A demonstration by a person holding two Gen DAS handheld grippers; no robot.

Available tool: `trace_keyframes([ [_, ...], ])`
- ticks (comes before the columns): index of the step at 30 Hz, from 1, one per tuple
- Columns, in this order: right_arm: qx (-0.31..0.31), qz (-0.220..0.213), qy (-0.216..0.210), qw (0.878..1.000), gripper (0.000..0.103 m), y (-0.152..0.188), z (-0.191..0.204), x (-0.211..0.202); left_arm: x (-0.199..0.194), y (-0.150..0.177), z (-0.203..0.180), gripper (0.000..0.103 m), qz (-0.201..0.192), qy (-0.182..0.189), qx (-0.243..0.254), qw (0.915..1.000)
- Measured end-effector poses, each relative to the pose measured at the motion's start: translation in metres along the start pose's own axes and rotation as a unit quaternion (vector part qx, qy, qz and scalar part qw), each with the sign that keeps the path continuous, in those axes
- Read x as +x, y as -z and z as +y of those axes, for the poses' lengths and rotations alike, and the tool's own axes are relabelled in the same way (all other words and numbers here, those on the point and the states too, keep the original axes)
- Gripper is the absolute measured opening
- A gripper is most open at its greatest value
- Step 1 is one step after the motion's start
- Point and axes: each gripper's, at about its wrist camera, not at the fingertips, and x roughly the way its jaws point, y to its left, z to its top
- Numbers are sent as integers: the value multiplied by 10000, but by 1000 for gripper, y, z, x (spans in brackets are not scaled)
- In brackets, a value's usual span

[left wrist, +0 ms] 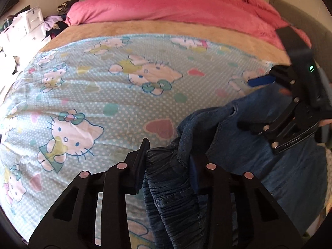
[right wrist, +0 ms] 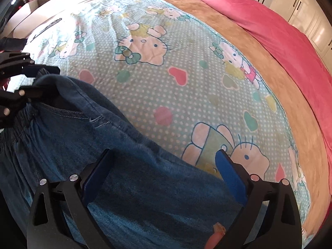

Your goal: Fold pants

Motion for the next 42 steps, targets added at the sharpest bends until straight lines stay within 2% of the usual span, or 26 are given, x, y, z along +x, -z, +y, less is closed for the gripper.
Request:
trace_keyframes([
  [1, -4, -53, -71, 10000, 85, 0, 1, -2, -4, 0, 0, 26, -50, 22, -6, 10000],
  [2, -1, -105, -158, 9998, 73, 0, 3, -3, -9, 0, -1, 26, -94, 42, 1, 9999],
  [4, -23, -196, -221, 9996, 63, 0, 8, -7, -15, 2, -3, 26, -138, 34, 49, 9999],
  [6, -119, -278, -286, 9991, 39, 1, 16, -11, -20, 4, -7, 26, -194, -2, 118, 9997],
  [8, -153, -341, -343, 9987, 20, 4, 21, -17, -23, 6, -10, 26, -215, -54, 172, 9996],
  [9, -161, -379, -302, 9987, 15, 7, 24, -22, -24, 7, -10, 26, -224, -65, 174, 9996],
  [14, 27, -772, -295, 9966, 10, 26, 32, -58, -33, 12, -8, 26, -343, -48, 173, 9993],
  [19, 300, -1259, -328, 9910, 9, 54, 45, -106, -54, 20, -21, 26, -612, -66, 430, 9972],
  [26, 375, -1668, -416, 9844, 8, 92, 92, -154, -88, 45, -35, 28, -947, -212, 839, 9917],
  [35, 277, -1557, -859, 9837, 7, 132, 170, -163, -111, 104, -23, 30, -936, -163, 589, 9937],
  [42, 119, -1181, -1028, 9876, 7, 144, 217, -146, -114, 135, -14, 31, -735, -229, 383, 9963],
])
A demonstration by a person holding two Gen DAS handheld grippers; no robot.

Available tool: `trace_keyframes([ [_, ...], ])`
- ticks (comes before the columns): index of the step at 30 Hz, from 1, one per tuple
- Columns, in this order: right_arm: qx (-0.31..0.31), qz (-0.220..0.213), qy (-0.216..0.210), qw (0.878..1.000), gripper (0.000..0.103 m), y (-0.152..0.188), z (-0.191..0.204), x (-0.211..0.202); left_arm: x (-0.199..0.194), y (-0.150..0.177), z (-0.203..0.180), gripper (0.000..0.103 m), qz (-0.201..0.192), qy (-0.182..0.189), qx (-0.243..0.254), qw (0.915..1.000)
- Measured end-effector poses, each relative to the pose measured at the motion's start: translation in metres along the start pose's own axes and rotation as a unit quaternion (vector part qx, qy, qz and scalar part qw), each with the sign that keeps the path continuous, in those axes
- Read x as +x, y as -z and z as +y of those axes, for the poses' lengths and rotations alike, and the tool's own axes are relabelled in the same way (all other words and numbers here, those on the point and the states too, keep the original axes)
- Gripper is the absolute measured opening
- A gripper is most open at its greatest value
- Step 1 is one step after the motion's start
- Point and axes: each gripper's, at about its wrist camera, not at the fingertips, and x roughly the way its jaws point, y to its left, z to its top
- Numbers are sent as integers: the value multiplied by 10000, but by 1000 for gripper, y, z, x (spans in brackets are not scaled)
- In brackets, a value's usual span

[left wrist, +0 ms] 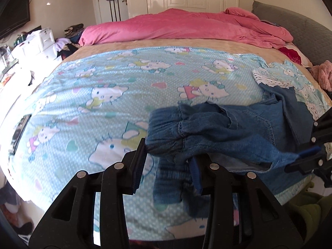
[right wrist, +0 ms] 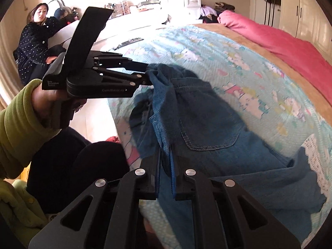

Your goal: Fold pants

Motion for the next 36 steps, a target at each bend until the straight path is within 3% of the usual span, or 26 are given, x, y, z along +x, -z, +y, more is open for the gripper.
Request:
trace_keyframes([
  [11, -79, 357, 132, 9992, 7, 21, 18, 19, -20, 35, 22, 39, 129, -1, -640, 9979],
  [15, -103, 406, 107, 9991, 7, 25, 21, 20, -35, 33, 36, 39, -54, 130, -1030, 9946],
  [18, -116, 401, 52, 9991, 7, 26, 24, 20, -35, 25, 36, 39, -56, 251, -1008, 9946],
  [21, -143, 424, 55, 9990, 7, 27, 26, 21, -24, 13, 35, 42, -16, 613, -1160, 9914],
  [23, -129, 430, 58, 9990, 8, 27, 24, 22, -12, 5, 37, 56, 89, 950, -1418, 9853],
  [26, -121, 438, 55, 9990, 9, 26, 25, 22, 8, -3, 38, 57, 268, 1222, -1660, 9782],
  [27, -133, 436, 59, 9989, 10, 26, 26, 22, 16, -4, 39, 56, 360, 1223, -1750, 9763],
  [29, -167, 428, 92, 9989, 10, 26, 27, 22, 26, -4, 42, 29, 484, 1254, -1947, 9716],
  [31, -159, 409, 99, 9990, 10, 25, 27, 21, 26, -2, 42, 28, 522, 1251, -2038, 9696],
  [36, -214, 376, -16, 9991, 10, 24, 32, 17, -5, 7, 39, 28, 248, 1014, -1735, 9793],
])
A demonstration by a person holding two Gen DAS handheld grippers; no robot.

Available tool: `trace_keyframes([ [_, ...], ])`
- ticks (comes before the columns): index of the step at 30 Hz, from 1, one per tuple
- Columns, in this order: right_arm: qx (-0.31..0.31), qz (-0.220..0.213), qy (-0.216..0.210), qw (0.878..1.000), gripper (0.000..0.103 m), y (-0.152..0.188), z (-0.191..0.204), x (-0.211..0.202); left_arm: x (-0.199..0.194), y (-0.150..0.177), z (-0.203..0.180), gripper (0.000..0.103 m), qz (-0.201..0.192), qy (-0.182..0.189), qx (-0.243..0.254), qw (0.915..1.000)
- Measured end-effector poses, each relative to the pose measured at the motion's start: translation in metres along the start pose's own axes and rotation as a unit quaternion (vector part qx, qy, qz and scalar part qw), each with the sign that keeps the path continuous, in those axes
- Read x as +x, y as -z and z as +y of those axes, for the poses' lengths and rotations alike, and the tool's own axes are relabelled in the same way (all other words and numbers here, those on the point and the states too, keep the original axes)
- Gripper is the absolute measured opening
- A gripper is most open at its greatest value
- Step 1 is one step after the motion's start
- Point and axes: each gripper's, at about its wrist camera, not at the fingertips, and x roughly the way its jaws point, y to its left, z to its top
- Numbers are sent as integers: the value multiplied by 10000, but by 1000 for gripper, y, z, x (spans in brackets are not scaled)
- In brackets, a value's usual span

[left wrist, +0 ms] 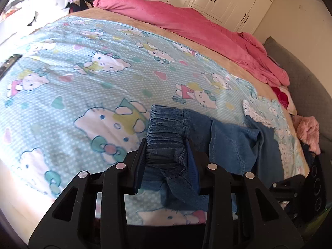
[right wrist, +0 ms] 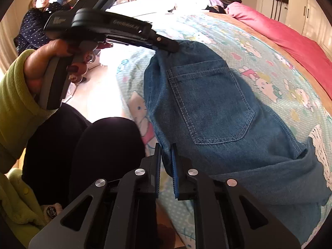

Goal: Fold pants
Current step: 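Lower the folded pants onto the sheet and open both tools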

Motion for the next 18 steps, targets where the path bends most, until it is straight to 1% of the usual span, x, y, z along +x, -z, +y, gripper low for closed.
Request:
trace_keyframes([
  [4, 5, 178, 16, 9998, 10, 3, 0, 14, 22, 12, 7, 30, 285, -300, 115, 9991],
  [8, 123, 180, -129, 9997, 19, 3, -3, 15, 28, 12, 3, 31, 265, -411, 282, 9984],
  [11, 128, 57, -202, 9997, 20, 1, -2, 1, 28, 13, 4, 31, 255, -442, 289, 9983],
  [13, 269, -189, -269, 9991, 27, -4, -6, -15, 27, 15, 4, 32, 247, -467, 287, 9982],
  [14, 340, -332, -261, 9985, 36, -6, -9, -23, 26, 15, 4, 33, 239, -486, 301, 9981],
  [15, 416, -526, -165, 9976, 40, -9, -14, -32, 26, 15, 3, 34, 238, -504, 313, 9980],
  [16, 464, -601, -67, 9971, 41, -11, -18, -35, 25, 14, 3, 35, 238, -525, 315, 9978],
  [17, 513, -602, 48, 9969, 41, -13, -23, -35, 24, 14, 2, 36, 231, -550, 323, 9977],
  [18, 583, -512, 260, 9966, 41, -15, -30, -31, 23, 13, 2, 36, 218, -565, 331, 9976],
])
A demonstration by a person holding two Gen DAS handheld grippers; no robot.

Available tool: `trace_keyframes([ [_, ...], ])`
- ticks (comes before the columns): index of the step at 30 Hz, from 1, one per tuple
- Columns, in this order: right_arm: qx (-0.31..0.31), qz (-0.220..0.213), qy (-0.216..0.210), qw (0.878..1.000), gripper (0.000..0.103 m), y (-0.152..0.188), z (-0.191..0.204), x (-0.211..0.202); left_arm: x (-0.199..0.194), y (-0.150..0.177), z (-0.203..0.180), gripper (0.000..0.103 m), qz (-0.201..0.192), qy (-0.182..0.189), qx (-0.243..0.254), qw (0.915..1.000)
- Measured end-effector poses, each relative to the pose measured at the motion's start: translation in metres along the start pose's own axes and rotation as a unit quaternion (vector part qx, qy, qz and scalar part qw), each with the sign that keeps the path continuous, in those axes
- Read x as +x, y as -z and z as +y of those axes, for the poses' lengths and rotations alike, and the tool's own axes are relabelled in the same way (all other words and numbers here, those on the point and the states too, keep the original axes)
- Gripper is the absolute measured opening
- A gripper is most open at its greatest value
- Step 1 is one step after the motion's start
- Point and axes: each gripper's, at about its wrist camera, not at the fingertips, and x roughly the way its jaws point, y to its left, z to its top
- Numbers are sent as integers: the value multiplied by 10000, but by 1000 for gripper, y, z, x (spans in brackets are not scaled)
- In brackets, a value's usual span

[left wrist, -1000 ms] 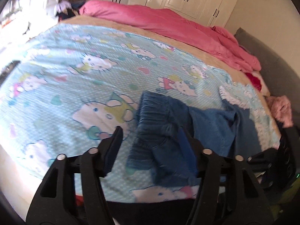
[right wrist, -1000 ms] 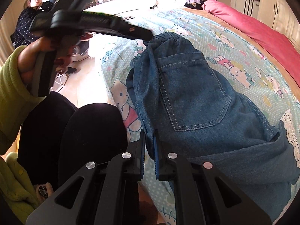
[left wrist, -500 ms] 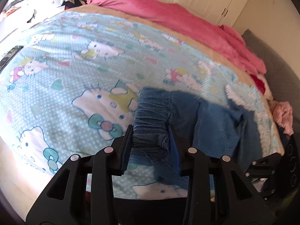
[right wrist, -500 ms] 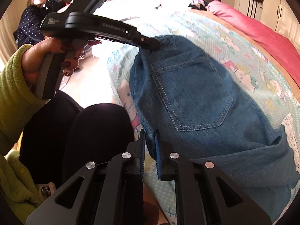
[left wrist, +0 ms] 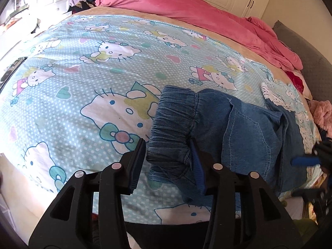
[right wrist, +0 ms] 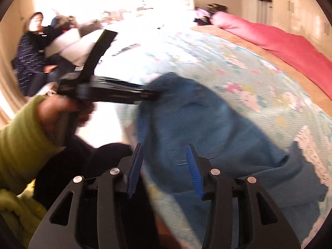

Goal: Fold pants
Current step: 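Lower the folded pants onto the sheet and open both tools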

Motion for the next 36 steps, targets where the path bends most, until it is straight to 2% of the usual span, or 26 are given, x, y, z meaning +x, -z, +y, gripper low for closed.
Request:
trace_keyframes([
  [2, 105, 224, 228, 9994, 42, 1, -7, 10, -8, -1, -1, 37, -77, -60, 27, 9999],
  [6, 458, 967, 274, 9939, 42, 18, -22, 44, -34, -2, -5, 39, -354, -264, 93, 9990],
  [7, 542, 1040, 229, 9928, 43, 23, -24, 49, -41, -2, -6, 39, -437, -309, 101, 9985],
  [10, 522, 938, 166, 9941, 50, 27, -23, 47, -59, -4, -15, 39, -631, -308, 204, 9973],
  [12, 561, 867, 104, 9946, 50, 26, -25, 43, -61, -7, -25, 39, -633, -119, 263, 9976],
  [14, 616, 740, 76, 9953, 49, 20, -27, 34, -57, -7, -38, 35, -561, 42, 383, 9977],
  [19, 815, 448, 322, 9951, 49, 21, -46, 10, -33, 3, -67, 35, -312, 152, 657, 9972],
  [21, 935, 393, 424, 9939, 49, 22, -56, 4, -19, 9, -75, 35, -160, 83, 792, 9967],
  [25, 1154, 268, 607, 9911, 49, 24, -74, -6, 5, 17, -74, 35, 147, -89, 870, 9961],
  [28, 1268, 218, 658, 9895, 49, 24, -85, -9, 12, 18, -69, 35, 189, -50, 791, 9967],
  [30, 1297, 217, 724, 9887, 63, 26, -88, -11, 16, 18, -67, 35, 213, -51, 778, 9967],
  [36, 1360, 95, 906, 9865, 64, 24, -95, -25, 8, 16, -71, 35, 110, -66, 758, 9970],
])
